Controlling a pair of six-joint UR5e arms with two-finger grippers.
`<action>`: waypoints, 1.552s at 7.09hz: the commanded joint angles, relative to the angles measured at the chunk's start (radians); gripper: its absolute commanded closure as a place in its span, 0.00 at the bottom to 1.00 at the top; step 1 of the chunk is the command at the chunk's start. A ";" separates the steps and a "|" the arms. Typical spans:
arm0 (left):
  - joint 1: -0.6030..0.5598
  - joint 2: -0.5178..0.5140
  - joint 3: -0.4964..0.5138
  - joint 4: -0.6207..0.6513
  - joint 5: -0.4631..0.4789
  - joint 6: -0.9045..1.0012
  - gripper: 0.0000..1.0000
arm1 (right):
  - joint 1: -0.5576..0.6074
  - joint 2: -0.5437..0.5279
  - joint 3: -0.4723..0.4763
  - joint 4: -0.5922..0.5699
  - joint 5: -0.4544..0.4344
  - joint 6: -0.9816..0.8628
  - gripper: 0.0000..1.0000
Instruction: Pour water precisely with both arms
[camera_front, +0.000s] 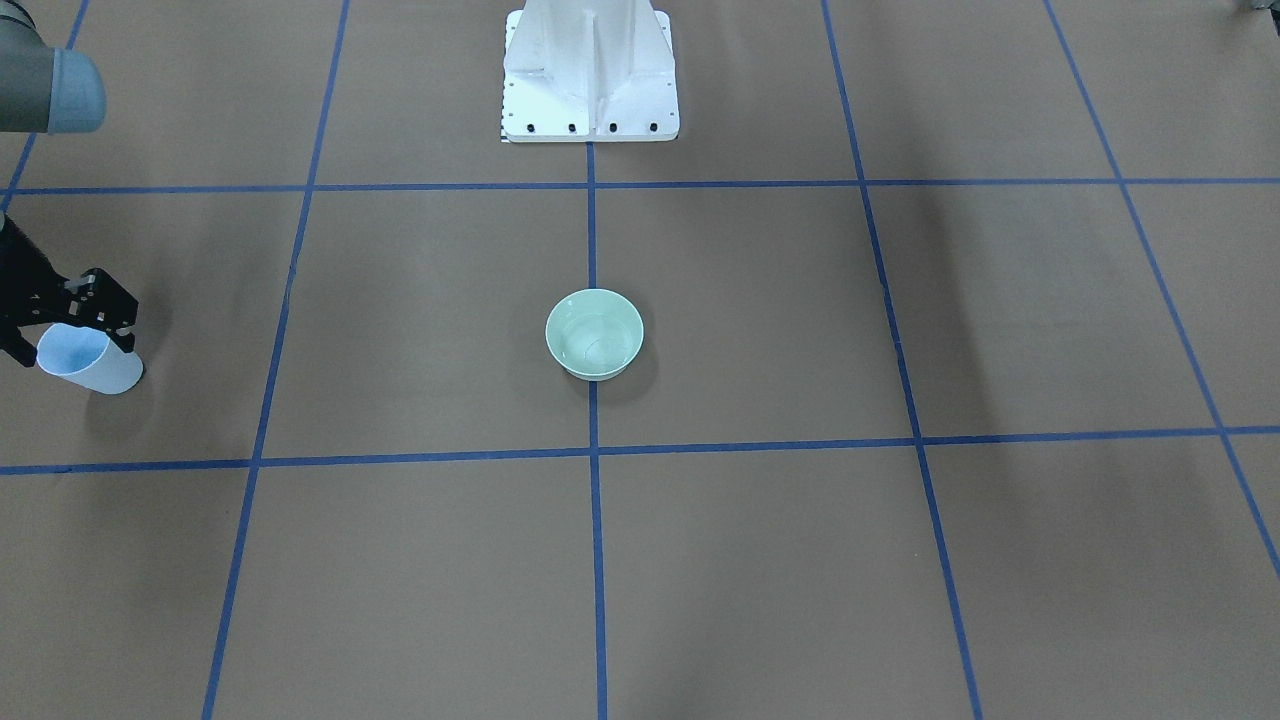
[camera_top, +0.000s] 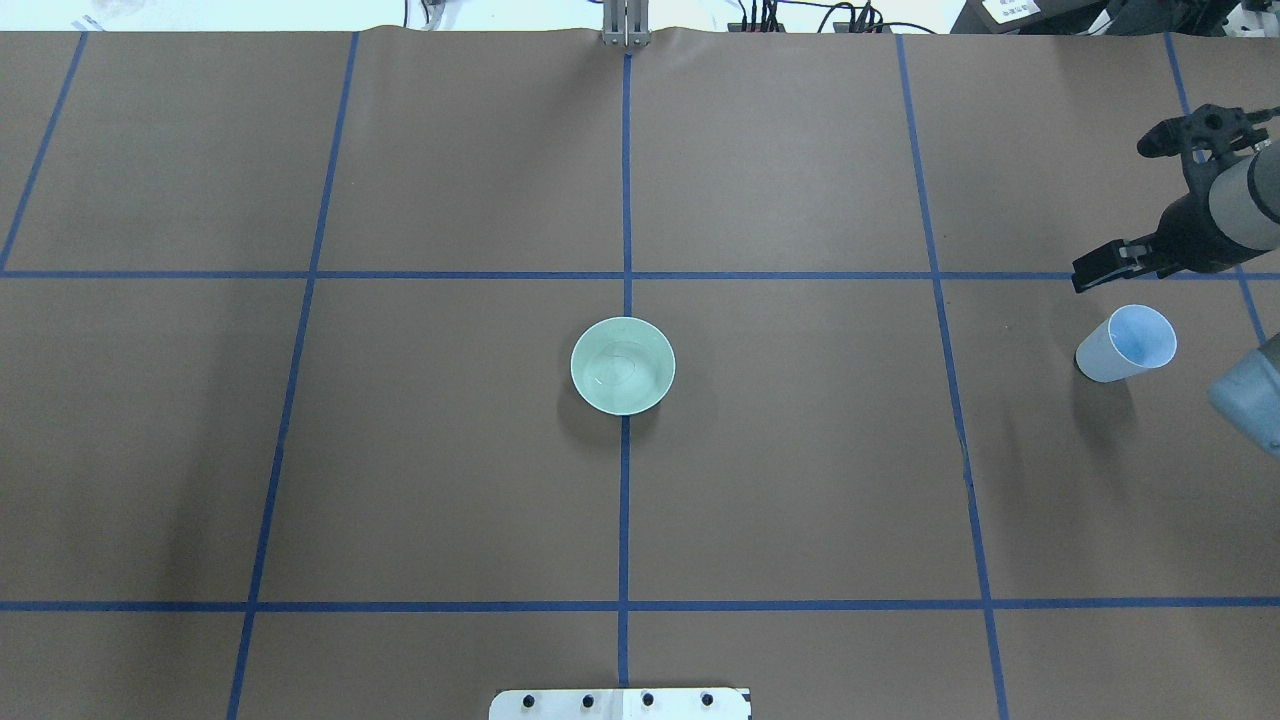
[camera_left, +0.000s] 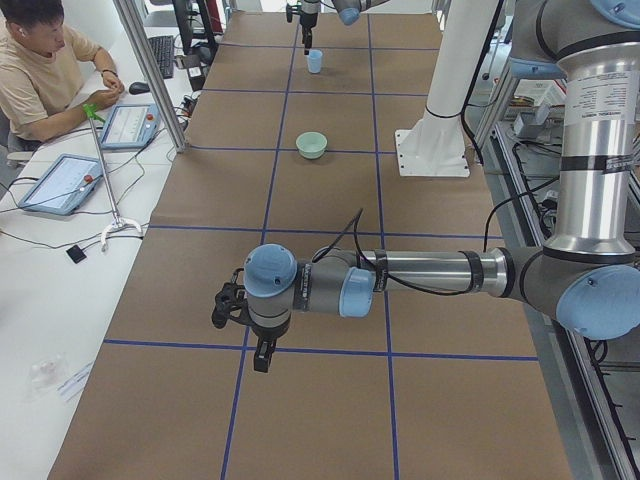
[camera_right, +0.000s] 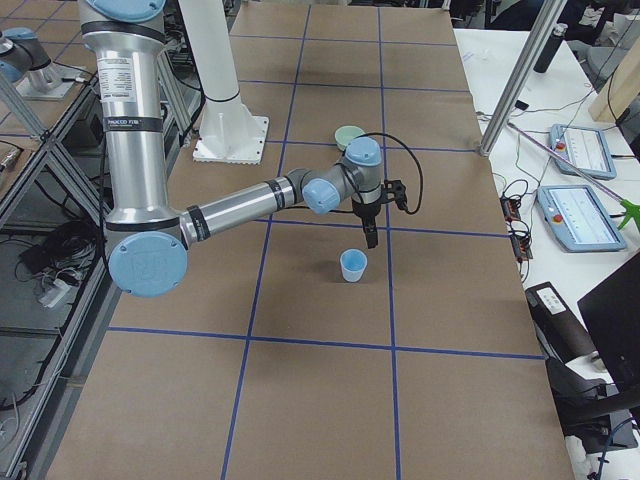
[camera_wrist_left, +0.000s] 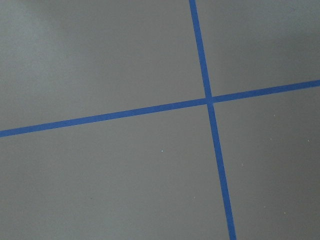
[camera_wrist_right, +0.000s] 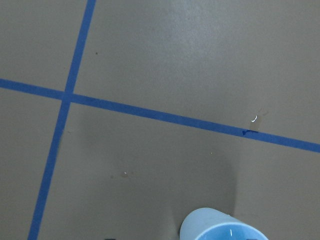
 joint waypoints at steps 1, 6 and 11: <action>0.031 -0.014 -0.074 0.001 -0.022 -0.128 0.00 | 0.106 0.030 -0.002 -0.093 0.048 -0.127 0.00; 0.241 -0.127 -0.201 0.001 -0.063 -0.349 0.00 | 0.376 -0.016 -0.092 -0.271 0.147 -0.670 0.00; 0.598 -0.246 -0.357 -0.014 0.179 -0.673 0.00 | 0.456 -0.071 -0.153 -0.260 0.184 -0.805 0.00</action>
